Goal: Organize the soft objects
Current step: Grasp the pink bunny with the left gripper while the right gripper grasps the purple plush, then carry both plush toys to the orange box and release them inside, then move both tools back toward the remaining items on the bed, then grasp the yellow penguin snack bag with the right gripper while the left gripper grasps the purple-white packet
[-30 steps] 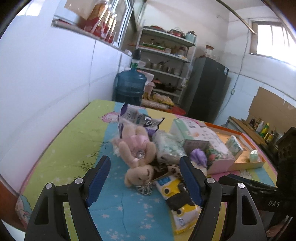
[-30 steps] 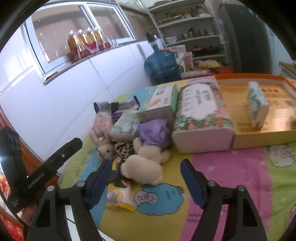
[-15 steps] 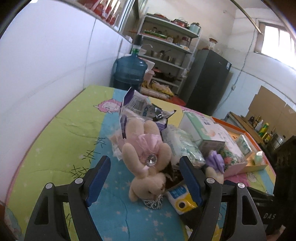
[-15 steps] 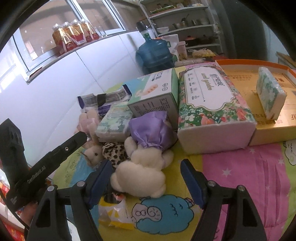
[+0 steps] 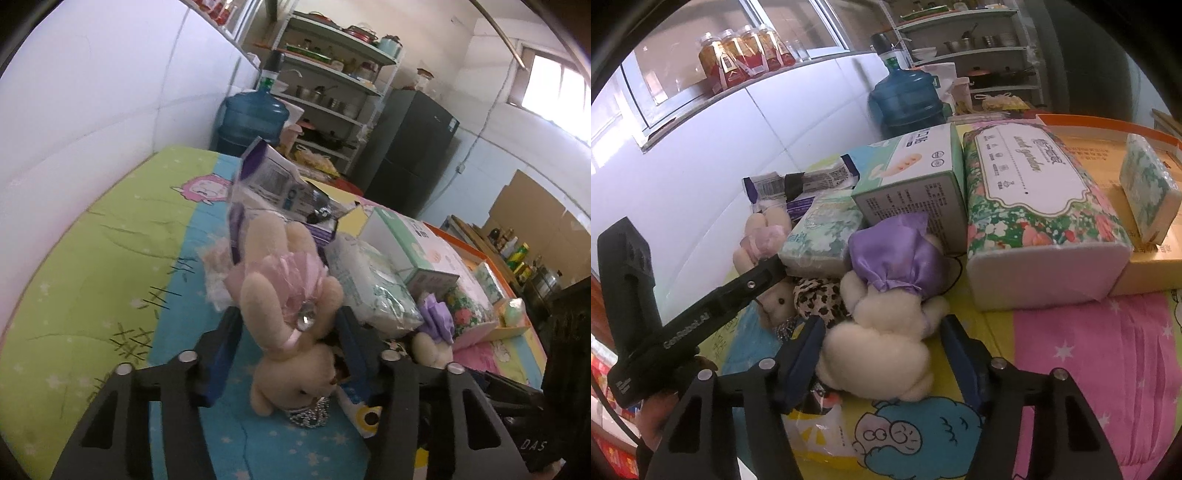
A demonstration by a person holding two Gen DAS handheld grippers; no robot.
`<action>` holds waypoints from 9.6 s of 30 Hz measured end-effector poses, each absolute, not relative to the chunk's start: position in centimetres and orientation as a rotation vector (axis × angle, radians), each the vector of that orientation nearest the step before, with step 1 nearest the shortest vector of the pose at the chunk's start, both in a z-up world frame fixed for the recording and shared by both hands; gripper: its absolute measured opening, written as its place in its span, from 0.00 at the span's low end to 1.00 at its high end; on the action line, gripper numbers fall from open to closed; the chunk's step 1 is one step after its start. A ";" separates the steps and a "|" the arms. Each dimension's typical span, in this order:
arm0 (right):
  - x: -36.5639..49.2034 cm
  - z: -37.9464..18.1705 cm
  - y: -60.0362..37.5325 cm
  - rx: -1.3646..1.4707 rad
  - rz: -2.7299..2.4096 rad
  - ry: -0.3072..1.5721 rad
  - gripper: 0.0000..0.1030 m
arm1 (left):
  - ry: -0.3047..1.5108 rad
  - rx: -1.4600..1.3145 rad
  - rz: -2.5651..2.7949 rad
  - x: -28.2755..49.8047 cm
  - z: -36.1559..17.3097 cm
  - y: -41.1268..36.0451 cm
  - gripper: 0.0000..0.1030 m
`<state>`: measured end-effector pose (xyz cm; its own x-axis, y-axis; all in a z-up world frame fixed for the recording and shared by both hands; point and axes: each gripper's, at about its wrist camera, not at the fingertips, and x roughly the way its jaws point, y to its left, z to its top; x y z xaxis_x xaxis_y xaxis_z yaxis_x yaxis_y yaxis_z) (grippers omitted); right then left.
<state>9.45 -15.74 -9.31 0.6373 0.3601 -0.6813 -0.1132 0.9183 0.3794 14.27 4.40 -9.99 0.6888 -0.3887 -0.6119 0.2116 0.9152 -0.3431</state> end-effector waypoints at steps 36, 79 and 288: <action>7.8 -9.3 -16.5 0.272 0.282 0.839 0.56 | 0.675 -0.251 -0.353 11.9 -9.5 4.9 0.26; 2.7 0.5 -28.4 -0.014 -0.196 0.553 0.54 | 0.422 -0.111 -0.631 7.4 0.7 -7.6 0.25; 4.4 -7.1 -9.9 0.018 0.577 0.801 0.44 | 0.705 -0.025 -0.547 21.7 -6.1 4.5 0.66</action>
<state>4.38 -9.89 -7.12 0.5509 0.4944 -0.6724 -0.4808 0.8465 0.2285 21.70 4.53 -6.12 0.6272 -0.4855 -0.6090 0.4691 0.8597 -0.2022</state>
